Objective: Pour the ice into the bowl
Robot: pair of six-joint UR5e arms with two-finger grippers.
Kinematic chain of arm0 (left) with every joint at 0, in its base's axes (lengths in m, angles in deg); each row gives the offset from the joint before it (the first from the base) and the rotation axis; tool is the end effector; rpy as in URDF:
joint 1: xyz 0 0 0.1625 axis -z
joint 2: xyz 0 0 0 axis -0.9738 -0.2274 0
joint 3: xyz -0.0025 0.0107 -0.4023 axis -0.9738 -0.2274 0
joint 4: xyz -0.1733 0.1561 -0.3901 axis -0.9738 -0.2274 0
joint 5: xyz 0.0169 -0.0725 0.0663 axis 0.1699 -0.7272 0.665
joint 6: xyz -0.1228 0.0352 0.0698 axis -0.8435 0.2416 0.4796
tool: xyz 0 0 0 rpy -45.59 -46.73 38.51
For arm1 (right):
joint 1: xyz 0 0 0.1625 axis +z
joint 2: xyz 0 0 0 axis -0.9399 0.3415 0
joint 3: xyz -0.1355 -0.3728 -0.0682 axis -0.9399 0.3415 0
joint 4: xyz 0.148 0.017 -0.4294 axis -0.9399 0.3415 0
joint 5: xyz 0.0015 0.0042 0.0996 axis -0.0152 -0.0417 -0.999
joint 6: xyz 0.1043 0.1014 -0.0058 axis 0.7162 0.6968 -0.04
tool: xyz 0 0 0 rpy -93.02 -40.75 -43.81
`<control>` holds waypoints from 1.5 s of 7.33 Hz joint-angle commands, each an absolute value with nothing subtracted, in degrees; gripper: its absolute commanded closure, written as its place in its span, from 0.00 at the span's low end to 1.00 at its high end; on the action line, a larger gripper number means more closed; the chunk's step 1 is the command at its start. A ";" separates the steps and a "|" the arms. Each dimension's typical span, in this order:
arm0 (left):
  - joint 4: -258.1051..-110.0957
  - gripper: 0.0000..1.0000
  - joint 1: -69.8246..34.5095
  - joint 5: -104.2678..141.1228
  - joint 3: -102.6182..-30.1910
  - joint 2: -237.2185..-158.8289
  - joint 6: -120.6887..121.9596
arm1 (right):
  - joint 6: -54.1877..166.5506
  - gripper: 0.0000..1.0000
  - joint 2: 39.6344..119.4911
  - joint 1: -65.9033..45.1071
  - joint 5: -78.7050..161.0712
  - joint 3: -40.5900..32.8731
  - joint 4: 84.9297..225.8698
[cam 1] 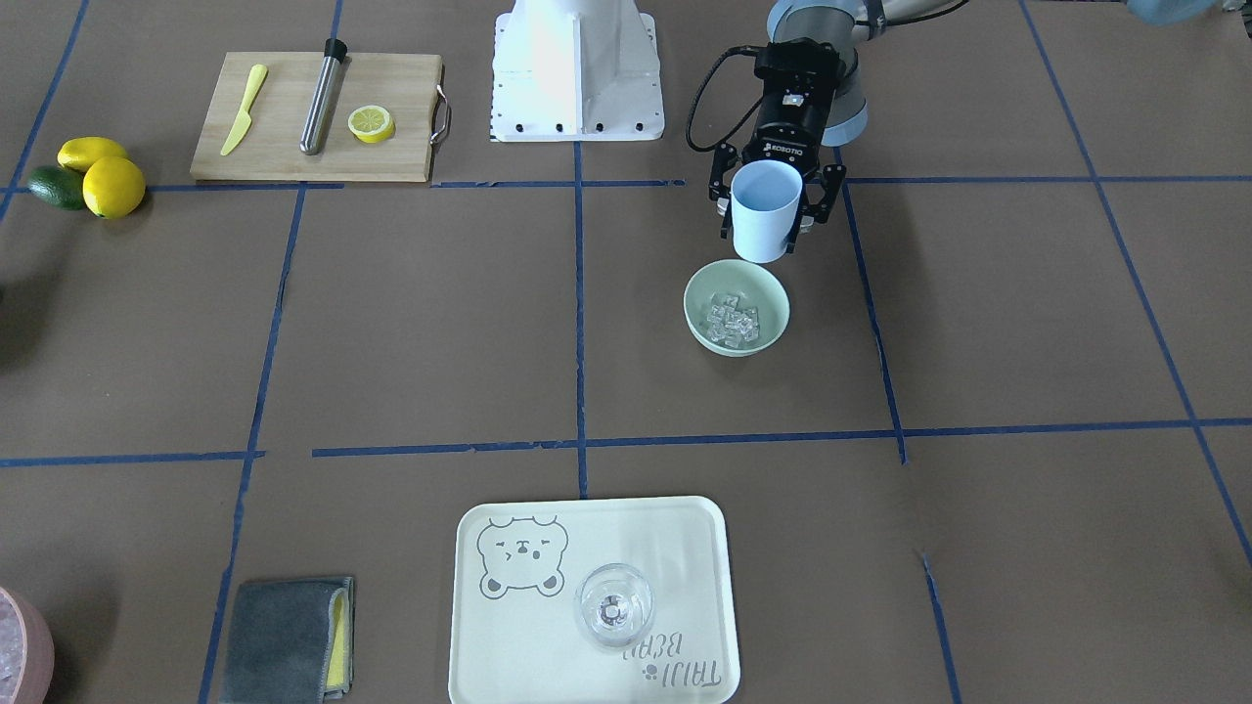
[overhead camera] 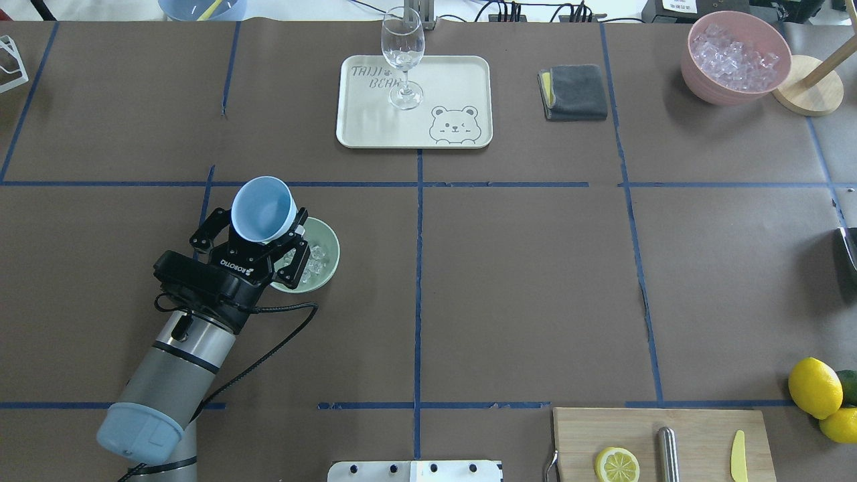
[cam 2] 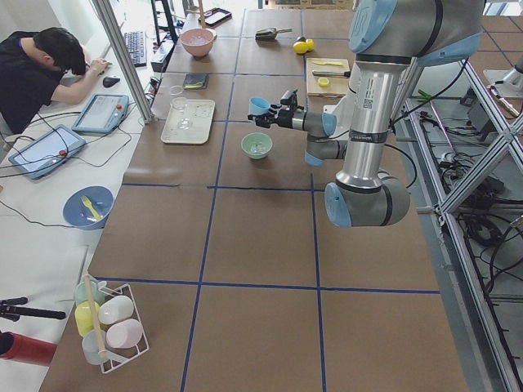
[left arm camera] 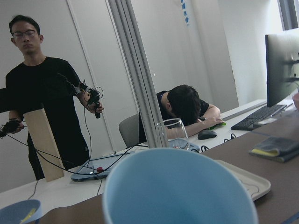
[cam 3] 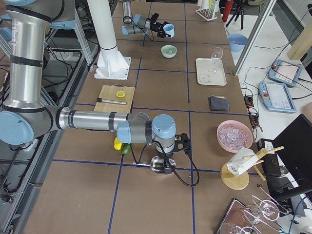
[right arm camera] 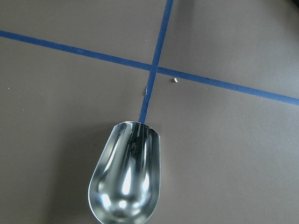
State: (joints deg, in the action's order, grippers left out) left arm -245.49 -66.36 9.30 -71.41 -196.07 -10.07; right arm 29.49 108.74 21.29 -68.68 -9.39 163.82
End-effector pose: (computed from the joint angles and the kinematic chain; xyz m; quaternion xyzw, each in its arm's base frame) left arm 0.4967 -0.3549 0.2522 0.6585 0.3987 -0.1411 0.6225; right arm 0.0452 -0.4782 0.6632 0.0713 -0.3600 -0.0855 0.9263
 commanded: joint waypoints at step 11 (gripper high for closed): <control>-245.89 1.00 -55.16 -3.99 -71.68 -171.88 -40.62 | 29.48 0.00 108.63 21.29 -68.69 -9.30 163.82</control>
State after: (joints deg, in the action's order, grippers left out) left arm -245.92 -57.58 -3.90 -71.80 -176.85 -40.42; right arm 29.42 108.64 21.29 -68.69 -9.31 163.81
